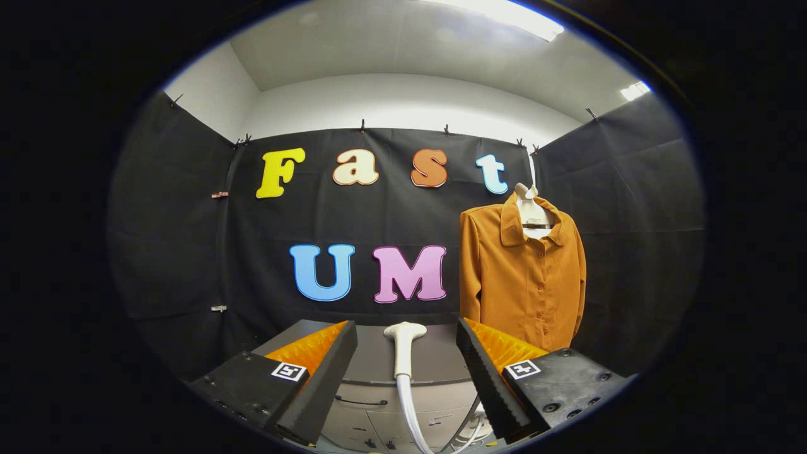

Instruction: Iron the clothes twice with a garment steamer, once on the left side and once on the right side.

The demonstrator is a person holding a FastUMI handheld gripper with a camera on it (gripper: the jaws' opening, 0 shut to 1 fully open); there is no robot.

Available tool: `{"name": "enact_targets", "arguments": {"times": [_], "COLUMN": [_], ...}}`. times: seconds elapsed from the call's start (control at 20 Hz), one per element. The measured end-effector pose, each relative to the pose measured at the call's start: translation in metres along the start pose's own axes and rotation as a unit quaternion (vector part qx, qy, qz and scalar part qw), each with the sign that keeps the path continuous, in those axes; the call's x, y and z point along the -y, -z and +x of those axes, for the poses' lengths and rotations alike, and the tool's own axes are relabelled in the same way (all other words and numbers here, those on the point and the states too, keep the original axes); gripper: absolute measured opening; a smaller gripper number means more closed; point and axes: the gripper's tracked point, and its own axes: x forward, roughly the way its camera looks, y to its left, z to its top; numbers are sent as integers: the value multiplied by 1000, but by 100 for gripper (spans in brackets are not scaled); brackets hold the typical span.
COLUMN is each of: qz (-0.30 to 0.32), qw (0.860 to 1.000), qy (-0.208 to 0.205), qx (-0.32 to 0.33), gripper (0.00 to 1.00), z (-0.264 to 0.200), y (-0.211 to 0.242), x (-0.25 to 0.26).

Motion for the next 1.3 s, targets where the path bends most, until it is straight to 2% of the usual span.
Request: {"name": "enact_targets", "arguments": {"times": [0.7,0.9,1.3], "qz": [-9,-13,-19], "qw": [999,999,996], "qy": [37,33,24], "qx": [-28,-38,-85], "gripper": [98,98,98], "z": [9,37,125], "y": [23,30,65], "x": [-44,-48,-33]}}
